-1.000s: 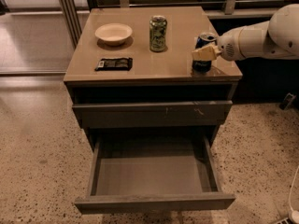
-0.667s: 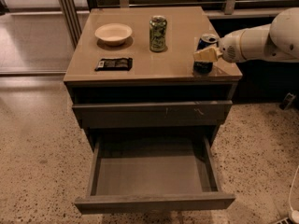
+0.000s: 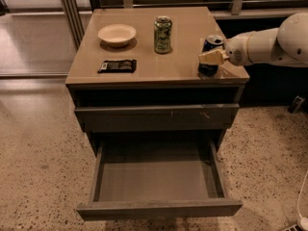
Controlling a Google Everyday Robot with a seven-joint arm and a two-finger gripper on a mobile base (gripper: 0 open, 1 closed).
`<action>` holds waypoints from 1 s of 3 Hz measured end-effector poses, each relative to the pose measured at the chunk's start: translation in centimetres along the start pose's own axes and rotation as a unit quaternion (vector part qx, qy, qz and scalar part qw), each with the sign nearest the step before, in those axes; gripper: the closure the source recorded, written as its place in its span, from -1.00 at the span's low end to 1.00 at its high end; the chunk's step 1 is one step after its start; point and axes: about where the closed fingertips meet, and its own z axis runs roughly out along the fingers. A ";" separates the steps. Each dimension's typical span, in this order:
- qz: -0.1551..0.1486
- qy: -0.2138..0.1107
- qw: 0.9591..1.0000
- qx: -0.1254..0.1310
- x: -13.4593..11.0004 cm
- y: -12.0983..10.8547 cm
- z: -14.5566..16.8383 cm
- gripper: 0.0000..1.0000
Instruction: Pick pepsi can from middle drawer and place on counter
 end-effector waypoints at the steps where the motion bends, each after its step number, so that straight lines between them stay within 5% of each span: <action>1: 0.000 0.000 1.000 0.000 0.0 0.0 0.0 0.17; 3: 0.000 0.000 1.000 0.000 0.0 0.0 0.0 -0.77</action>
Offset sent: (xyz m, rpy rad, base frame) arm 0.0000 0.0000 0.0000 0.0000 0.0000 0.0001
